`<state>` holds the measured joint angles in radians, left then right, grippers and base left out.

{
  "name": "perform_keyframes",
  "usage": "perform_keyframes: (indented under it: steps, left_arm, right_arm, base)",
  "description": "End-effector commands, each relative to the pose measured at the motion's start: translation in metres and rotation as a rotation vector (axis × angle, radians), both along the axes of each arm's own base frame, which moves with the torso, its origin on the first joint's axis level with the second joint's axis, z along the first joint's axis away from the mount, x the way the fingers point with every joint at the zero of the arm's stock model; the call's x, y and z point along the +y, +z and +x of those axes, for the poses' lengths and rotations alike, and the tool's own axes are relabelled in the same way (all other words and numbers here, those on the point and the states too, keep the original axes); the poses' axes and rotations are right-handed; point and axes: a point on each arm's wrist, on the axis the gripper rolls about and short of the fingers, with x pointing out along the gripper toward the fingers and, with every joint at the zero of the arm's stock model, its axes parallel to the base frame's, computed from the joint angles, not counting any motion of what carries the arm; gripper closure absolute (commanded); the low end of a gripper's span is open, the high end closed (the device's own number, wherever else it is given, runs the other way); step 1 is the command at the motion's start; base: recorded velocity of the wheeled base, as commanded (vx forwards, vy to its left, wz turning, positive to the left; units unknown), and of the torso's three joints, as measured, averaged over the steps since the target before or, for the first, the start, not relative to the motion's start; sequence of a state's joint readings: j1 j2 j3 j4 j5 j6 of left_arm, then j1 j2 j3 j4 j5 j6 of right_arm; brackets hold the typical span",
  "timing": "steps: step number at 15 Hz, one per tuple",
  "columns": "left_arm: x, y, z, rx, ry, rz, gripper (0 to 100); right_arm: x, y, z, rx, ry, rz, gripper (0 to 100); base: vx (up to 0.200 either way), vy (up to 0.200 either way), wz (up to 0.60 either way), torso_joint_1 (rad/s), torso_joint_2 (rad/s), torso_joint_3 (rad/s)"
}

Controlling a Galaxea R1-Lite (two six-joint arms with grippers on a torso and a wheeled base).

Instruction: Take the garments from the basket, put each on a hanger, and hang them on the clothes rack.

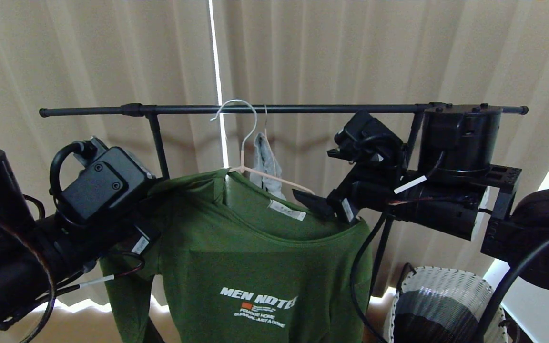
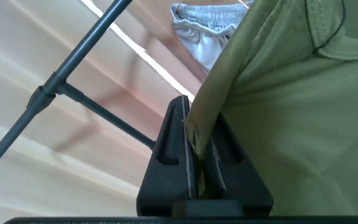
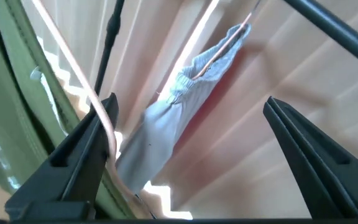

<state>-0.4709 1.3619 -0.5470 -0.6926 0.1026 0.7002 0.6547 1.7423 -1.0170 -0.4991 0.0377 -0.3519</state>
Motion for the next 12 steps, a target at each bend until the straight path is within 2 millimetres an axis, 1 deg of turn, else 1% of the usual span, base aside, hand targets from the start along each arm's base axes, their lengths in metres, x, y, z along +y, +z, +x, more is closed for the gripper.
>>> perform_keyframes:
  steps: [1,3,7,8,12]
  left_arm:
    - [-0.002,0.001,-0.001,-0.005,-0.011,-0.003,100]
    - [-0.008,0.003,-0.004,-0.041,-0.04,-0.024,100]
    - [-0.007,-0.002,-0.006,-0.049,-0.043,-0.029,100]
    - [-0.009,-0.003,-0.008,-0.053,-0.058,-0.03,100]
    - [-0.012,-0.004,-0.01,-0.05,-0.075,-0.029,100]
  right_arm:
    - [0.004,-0.004,0.004,0.004,0.001,-0.011,0]
    - [0.007,-0.006,0.007,-0.003,0.003,-0.027,0]
    - [0.012,-0.006,0.004,-0.003,0.019,-0.027,0]
    - [0.013,-0.006,0.002,-0.006,0.025,-0.027,100]
    - [0.015,-0.006,0.0,-0.006,0.034,-0.025,100]
  base:
    - [0.0,0.0,0.0,0.0,0.0,0.0]
    - [0.0,0.0,0.0,0.0,0.0,0.0]
    - [0.0,0.0,0.0,0.0,0.0,0.0]
    - [0.0,0.0,0.0,0.0,0.0,0.0]
    - [0.0,0.0,0.0,0.0,0.0,0.0]
